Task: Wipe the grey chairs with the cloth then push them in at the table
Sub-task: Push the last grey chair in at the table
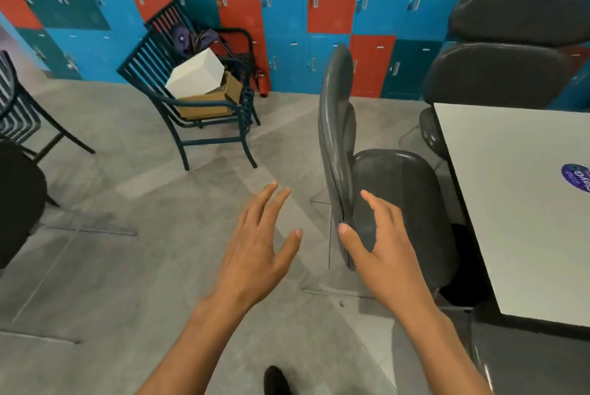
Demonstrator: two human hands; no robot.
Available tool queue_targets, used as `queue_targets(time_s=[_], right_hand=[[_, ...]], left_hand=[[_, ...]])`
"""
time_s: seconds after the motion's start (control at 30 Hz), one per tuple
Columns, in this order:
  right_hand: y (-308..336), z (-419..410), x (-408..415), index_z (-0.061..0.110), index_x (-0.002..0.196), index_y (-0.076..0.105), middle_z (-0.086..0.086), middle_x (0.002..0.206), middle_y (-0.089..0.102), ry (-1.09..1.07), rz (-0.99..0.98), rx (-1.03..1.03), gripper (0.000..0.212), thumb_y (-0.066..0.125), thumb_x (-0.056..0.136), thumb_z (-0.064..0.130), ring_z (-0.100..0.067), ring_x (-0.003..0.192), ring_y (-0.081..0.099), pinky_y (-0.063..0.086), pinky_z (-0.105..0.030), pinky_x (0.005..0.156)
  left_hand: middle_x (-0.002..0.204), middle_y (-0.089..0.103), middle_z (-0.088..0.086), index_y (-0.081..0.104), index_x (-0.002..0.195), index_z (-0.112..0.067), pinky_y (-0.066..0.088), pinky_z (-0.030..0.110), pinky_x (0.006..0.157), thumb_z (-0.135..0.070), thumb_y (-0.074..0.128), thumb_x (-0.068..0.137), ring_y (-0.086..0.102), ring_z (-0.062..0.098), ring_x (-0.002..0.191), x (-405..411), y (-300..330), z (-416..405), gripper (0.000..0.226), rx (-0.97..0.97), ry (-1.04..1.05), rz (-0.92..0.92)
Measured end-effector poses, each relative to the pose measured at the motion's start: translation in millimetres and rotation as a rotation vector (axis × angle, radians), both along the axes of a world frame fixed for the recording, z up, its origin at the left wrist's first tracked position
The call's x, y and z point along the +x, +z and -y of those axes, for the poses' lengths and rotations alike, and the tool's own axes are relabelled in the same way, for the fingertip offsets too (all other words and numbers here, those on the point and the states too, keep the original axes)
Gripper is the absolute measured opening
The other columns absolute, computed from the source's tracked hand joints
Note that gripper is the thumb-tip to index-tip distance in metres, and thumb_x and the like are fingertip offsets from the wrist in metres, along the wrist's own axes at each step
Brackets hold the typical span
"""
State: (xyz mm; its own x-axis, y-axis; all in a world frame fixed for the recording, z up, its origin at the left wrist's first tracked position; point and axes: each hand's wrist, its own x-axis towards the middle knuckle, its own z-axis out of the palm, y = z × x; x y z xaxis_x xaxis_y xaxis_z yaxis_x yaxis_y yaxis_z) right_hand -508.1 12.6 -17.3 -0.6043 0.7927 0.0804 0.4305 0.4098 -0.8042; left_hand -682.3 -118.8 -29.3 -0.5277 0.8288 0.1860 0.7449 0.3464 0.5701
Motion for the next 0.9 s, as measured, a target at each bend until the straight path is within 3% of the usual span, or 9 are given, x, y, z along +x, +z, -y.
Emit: queue_targets(time_s=[0.17,0.33,0.63,0.8,0.9], right_hand=[[3,-7,-51,0.032,0.154,0.033,0.014,0.15,0.031,-0.091,-0.005,0.018,0.066,0.06,0.095,0.047,-0.006,0.137,0.039,0.039,-0.033,0.112],[5,-32,-89,0.033,0.153,0.032,0.014,0.15,0.031,-0.169,0.007,0.043,0.067,0.061,0.095,0.047,-0.009,0.137,0.04,0.041,-0.041,0.112],[2,-108,-180,0.038,0.155,0.025,0.019,0.153,0.024,-0.217,0.025,0.013,0.069,0.058,0.096,0.052,-0.006,0.141,0.034,0.039,-0.033,0.111],[5,-158,-224,0.037,0.156,0.023,0.017,0.154,0.022,-0.257,0.072,-0.041,0.073,0.057,0.095,0.055,-0.007,0.141,0.035,0.038,-0.03,0.11],[8,-186,-245,0.033,0.158,0.022,0.013,0.155,0.022,-0.278,0.127,-0.046,0.076,0.058,0.095,0.055,-0.012,0.14,0.037,0.041,-0.037,0.112]], left_hand=[[0.168,0.01,-0.018,0.023,0.16,-0.038,0.021,0.028,0.12,-0.047,0.057,0.101,0.016,0.008,0.154,-64,5,-29,0.069,-0.008,-0.098,-0.016],[0.168,0.01,-0.018,0.022,0.159,-0.04,0.019,0.031,0.121,-0.047,0.057,0.101,0.015,0.008,0.155,-111,0,-74,0.069,0.002,-0.187,-0.019],[0.168,0.011,-0.019,0.022,0.159,-0.04,0.019,0.028,0.117,-0.051,0.053,0.1,0.011,-0.004,0.149,-204,-4,-172,0.068,0.008,-0.305,-0.028],[0.169,0.011,-0.017,0.023,0.16,-0.039,0.022,0.03,0.119,-0.05,0.055,0.1,0.016,0.006,0.154,-258,5,-238,0.069,-0.019,-0.378,-0.03],[0.169,0.013,-0.014,0.026,0.16,-0.037,0.022,0.03,0.119,-0.048,0.056,0.1,0.018,0.008,0.154,-281,9,-280,0.069,-0.008,-0.408,-0.024]])
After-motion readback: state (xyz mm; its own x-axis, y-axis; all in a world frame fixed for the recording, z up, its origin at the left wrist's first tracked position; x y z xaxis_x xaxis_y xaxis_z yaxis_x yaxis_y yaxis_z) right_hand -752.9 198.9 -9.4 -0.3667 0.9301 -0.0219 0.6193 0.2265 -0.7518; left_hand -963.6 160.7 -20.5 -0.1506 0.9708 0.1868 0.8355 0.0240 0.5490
